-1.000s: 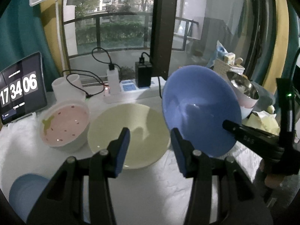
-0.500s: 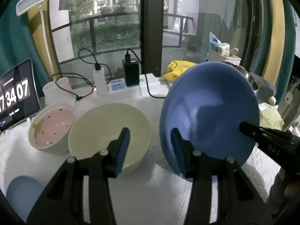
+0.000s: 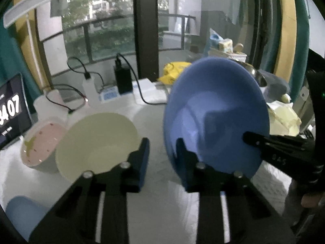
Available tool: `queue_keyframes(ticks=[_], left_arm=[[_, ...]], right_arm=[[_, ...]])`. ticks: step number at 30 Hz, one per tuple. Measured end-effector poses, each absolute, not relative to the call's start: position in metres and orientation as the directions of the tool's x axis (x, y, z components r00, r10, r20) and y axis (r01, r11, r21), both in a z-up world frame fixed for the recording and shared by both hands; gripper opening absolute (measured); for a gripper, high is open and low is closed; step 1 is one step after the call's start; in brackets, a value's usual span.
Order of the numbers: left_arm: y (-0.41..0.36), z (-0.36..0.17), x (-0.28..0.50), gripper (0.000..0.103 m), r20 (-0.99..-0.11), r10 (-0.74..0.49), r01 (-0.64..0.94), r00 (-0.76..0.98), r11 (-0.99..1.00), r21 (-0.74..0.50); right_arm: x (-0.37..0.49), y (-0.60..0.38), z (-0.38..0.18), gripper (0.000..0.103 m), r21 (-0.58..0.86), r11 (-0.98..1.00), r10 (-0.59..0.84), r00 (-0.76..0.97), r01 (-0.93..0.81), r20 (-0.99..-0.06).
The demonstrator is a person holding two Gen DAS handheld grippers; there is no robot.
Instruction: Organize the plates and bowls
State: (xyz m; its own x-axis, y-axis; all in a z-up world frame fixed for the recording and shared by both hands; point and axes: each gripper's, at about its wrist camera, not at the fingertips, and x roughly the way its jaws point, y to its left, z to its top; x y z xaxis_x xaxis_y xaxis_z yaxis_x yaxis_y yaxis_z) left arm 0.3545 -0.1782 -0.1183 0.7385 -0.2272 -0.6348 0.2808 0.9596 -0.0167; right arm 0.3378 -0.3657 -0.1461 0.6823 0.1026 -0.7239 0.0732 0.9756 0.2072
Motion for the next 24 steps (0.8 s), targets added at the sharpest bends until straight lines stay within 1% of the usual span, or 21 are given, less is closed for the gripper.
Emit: queue_keyframes(ticks=[3, 5, 10, 16, 24], left_arm=[[-0.182, -0.119, 0.351, 0.020, -0.636, -0.244, 0.302, 0.732, 0.953, -0.019], [-0.182, -0.117, 0.349, 0.019, -0.631, -0.237, 0.297, 0.739, 0.955, -0.012], [-0.174, -0.114, 0.345, 0.019, -0.634, -0.246, 0.288, 0.733, 0.957, -0.038], [-0.167, -0.100, 0.328, 0.019, -0.612, -0.265, 0.295, 0.745, 0.954, -0.054], [-0.150, -0.088, 0.298, 0.019, -0.608, -0.272, 0.285, 0.746, 0.955, -0.077]], right_arm=[[0.336, -0.362, -0.146, 0.014, 0.220, 0.974, 0.125, 0.681, 0.055, -0.722], [0.334, -0.359, -0.144, 0.014, 0.214, 0.976, 0.122, 0.685, 0.051, -0.719], [0.324, -0.353, -0.135, 0.014, 0.214, 0.976, 0.130, 0.696, 0.035, -0.706], [0.310, -0.353, -0.121, 0.014, 0.225, 0.974, 0.140, 0.707, 0.028, -0.693], [0.284, -0.339, -0.106, 0.015, 0.217, 0.976, 0.149, 0.696, 0.009, -0.703]])
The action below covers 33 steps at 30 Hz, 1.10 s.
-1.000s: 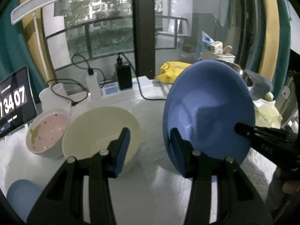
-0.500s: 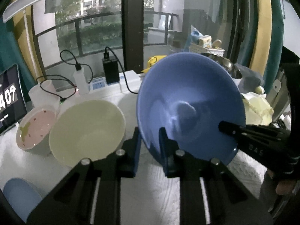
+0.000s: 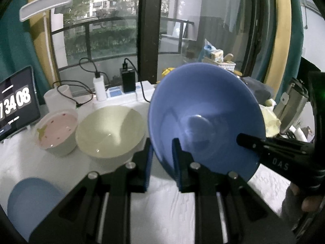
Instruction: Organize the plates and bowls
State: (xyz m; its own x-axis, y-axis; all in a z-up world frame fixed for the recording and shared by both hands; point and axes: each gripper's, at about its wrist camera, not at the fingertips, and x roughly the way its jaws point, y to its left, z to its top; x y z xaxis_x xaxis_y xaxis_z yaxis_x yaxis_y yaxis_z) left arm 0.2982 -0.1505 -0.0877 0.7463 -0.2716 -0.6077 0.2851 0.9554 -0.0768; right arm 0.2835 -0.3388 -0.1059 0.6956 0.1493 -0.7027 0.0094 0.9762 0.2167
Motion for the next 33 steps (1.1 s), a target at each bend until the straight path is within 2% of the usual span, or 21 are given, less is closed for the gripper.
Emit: queue_keyframes(ticks=[11, 24, 33], left_arm=[[-0.123, -0.081, 0.251, 0.019, -0.599, -0.274, 0.267, 0.752, 0.958, -0.103], [-0.098, -0.091, 0.215, 0.019, -0.637, -0.261, 0.228, 0.726, 0.964, -0.136], [-0.090, -0.093, 0.195, 0.019, -0.641, -0.265, 0.224, 0.720, 0.963, -0.146]], right_arm=[[0.241, -0.308, -0.098, 0.018, 0.195, 0.981, 0.157, 0.676, -0.021, -0.720], [0.207, -0.276, -0.109, 0.021, 0.170, 0.984, 0.167, 0.602, -0.053, -0.781], [0.192, -0.262, -0.113, 0.026, 0.150, 0.987, 0.160, 0.566, -0.065, -0.808]])
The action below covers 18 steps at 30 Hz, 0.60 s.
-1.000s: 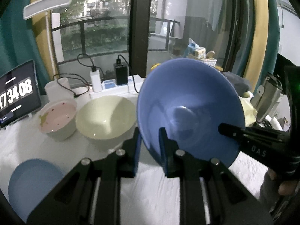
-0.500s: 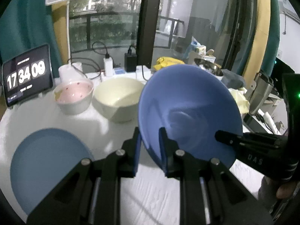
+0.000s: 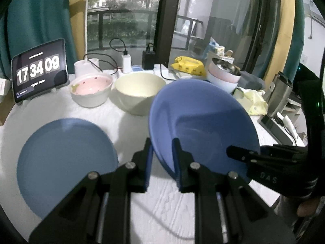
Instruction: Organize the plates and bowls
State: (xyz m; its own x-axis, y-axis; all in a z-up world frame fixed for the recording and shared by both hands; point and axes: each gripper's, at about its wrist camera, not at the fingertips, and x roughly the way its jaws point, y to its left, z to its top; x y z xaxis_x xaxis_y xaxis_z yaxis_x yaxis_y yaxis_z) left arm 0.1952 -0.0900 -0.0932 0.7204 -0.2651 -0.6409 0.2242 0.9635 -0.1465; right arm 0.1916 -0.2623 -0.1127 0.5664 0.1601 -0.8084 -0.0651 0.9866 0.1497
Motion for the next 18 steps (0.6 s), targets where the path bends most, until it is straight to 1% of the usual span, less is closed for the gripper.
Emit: queue_keyframes(ticks=[9, 18], left_arm=[[-0.089, -0.095, 0.183, 0.019, -0.654, -0.274, 0.231, 0.705, 0.961, -0.152], [-0.085, -0.093, 0.178, 0.020, -0.653, -0.276, 0.225, 0.705, 0.961, -0.164]], right_arm=[[0.182, -0.260, -0.110, 0.028, 0.129, 0.990, 0.141, 0.552, -0.061, -0.822], [0.178, -0.258, -0.107, 0.031, 0.125, 0.989, 0.146, 0.548, -0.075, -0.823]])
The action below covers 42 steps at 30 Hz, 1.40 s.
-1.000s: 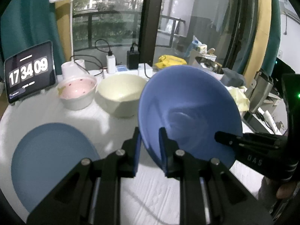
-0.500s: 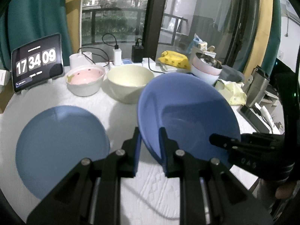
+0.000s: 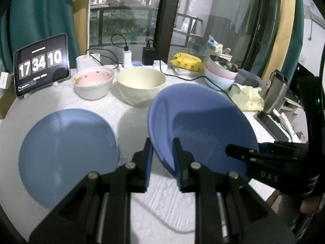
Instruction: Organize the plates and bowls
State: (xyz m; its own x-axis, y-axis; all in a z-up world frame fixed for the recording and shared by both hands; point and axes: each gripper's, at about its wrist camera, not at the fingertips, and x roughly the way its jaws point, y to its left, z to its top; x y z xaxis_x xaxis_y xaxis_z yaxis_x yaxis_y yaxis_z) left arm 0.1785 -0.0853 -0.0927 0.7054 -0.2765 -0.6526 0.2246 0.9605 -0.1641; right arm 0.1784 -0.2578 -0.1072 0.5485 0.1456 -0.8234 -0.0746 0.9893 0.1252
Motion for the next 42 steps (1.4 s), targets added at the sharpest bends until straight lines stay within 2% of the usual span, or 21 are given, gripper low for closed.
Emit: queue_keyframes(ticks=[3, 5, 12, 16, 35, 38, 42], left_arm=[[-0.083, -0.093, 0.179, 0.021, -0.656, -0.274, 0.222, 0.703, 0.961, -0.163], [-0.082, -0.093, 0.180, 0.021, -0.659, -0.269, 0.220, 0.702, 0.962, -0.159], [-0.076, -0.089, 0.182, 0.021, -0.667, -0.246, 0.198, 0.703, 0.969, -0.149], [-0.068, -0.082, 0.183, 0.025, -0.652, -0.234, 0.182, 0.721, 0.972, -0.149], [-0.042, -0.058, 0.214, 0.032, -0.616, -0.177, 0.116, 0.768, 0.984, -0.138], [-0.040, -0.056, 0.223, 0.035, -0.615, -0.177, 0.116, 0.769, 0.984, -0.138], [-0.040, -0.056, 0.235, 0.045, -0.613, -0.183, 0.120, 0.769, 0.983, -0.142]], right_arm=[[0.180, -0.260, -0.105, 0.034, 0.126, 0.990, 0.142, 0.551, -0.066, -0.822], [0.182, -0.263, -0.105, 0.041, 0.140, 0.988, 0.150, 0.550, -0.061, -0.821], [0.182, -0.269, -0.096, 0.041, 0.151, 0.987, 0.156, 0.572, -0.056, -0.806], [0.184, -0.270, -0.090, 0.041, 0.146, 0.988, 0.149, 0.590, -0.054, -0.793], [0.221, -0.253, -0.066, 0.041, 0.125, 0.986, 0.168, 0.633, -0.113, -0.756], [0.229, -0.249, -0.064, 0.041, 0.121, 0.985, 0.172, 0.634, -0.123, -0.754], [0.242, -0.245, -0.063, 0.041, 0.110, 0.984, 0.174, 0.636, -0.138, -0.752]])
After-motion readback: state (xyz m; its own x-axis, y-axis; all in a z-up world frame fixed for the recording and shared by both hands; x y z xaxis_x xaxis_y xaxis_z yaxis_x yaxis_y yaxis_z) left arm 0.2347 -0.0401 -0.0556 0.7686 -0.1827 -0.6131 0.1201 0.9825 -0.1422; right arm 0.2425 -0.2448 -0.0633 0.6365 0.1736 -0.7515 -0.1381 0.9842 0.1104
